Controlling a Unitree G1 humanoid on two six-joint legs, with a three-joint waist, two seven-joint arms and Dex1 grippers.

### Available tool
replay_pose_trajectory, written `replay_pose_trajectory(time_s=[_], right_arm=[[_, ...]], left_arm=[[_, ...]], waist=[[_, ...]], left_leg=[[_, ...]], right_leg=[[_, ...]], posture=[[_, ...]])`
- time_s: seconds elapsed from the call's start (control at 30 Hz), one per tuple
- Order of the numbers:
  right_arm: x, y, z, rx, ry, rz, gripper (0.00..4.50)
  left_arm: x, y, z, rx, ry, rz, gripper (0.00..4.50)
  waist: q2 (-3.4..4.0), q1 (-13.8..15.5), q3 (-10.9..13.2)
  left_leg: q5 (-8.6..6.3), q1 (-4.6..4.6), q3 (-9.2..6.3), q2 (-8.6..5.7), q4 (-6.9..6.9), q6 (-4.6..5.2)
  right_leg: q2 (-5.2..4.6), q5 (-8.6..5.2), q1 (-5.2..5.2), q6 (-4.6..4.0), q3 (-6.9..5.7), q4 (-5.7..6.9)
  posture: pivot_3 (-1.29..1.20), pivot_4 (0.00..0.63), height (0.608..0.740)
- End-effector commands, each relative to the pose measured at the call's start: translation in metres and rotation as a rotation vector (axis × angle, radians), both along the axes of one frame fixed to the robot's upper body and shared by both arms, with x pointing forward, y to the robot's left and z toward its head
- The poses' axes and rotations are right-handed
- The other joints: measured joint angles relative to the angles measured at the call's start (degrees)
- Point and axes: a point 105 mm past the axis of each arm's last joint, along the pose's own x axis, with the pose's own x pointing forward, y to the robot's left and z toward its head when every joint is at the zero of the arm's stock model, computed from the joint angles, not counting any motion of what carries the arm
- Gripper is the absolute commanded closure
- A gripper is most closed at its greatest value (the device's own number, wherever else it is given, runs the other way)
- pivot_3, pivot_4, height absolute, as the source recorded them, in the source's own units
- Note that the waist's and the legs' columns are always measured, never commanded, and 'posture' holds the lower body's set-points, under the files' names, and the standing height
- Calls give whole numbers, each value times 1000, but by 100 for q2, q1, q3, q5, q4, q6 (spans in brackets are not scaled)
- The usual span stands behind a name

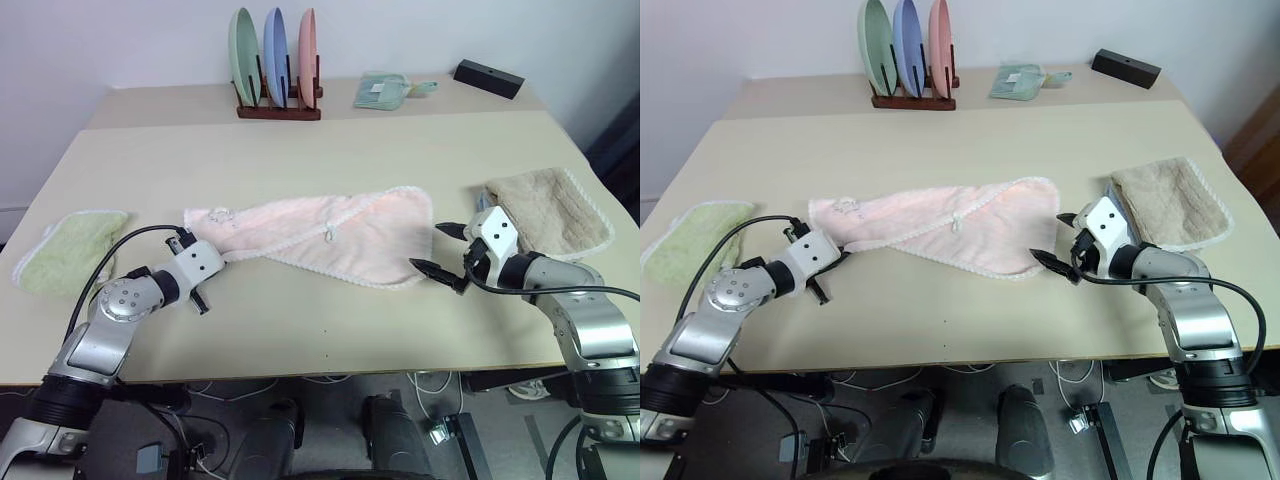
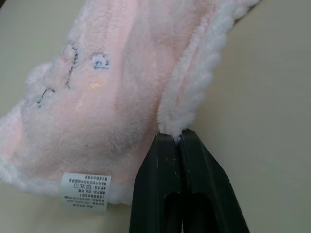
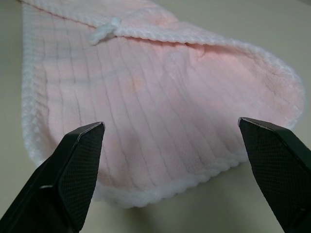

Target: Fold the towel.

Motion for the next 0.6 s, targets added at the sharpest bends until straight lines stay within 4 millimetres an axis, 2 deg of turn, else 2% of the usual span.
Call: replay_pose_trajectory(time_s=[0.03, 0.1, 0.2, 0.27, 0.37, 0.5, 0.6], right_arm=[[2, 9, 20, -14, -75, 51, 0], [8, 15, 24, -49, -94, 86, 0], [34, 18, 24, -181, -149, 91, 0], [47, 16, 25, -220, -181, 70, 0], [79, 12, 34, -335, -261, 25, 0], [99, 15, 38, -435, -321, 40, 0], [105, 19, 37, -484, -345, 78, 0]], left_arm=[[0, 12, 6, 29, -40, 53, 4489], [-6, 11, 17, -25, -65, 61, 4489], [-22, 16, 29, -50, -78, 61, 4489], [-29, 19, 30, -47, -71, 64, 4489], [-47, 37, 26, -30, -45, 126, 4489], [-57, 49, 23, -3, -31, 167, 4489], [-60, 48, 23, -14, -29, 176, 4489]], waist=[[0, -12, 0], [0, -46, 0], [-3, -112, 2], [-4, -95, 2], [-3, -123, 5], [-6, -124, 6], [-7, -125, 6]], left_leg=[[0, 0, 0, 0, 0, 0], [0, 0, 2, 0, -1, 0], [0, -2, 13, 9, -5, 0], [0, -3, 13, 9, -7, -1], [0, -5, 20, 9, -8, -2], [1, -5, 18, 9, -11, -3], [1, -6, 19, 9, -10, -4]], right_leg=[[0, 0, 0, 0, 0, 0], [0, 1, -3, 0, 2, 1], [4, 3, -14, -3, 9, 1], [5, 4, -18, -4, 8, 1], [4, 5, -20, -6, 10, -1], [5, 5, -22, -7, 11, 0], [5, 6, -21, -7, 11, -1]], posture=[[0, 150, 737], [0, 150, 737], [0, 150, 737], [0, 150, 737], [0, 150, 737], [0, 150, 737], [0, 150, 737]])
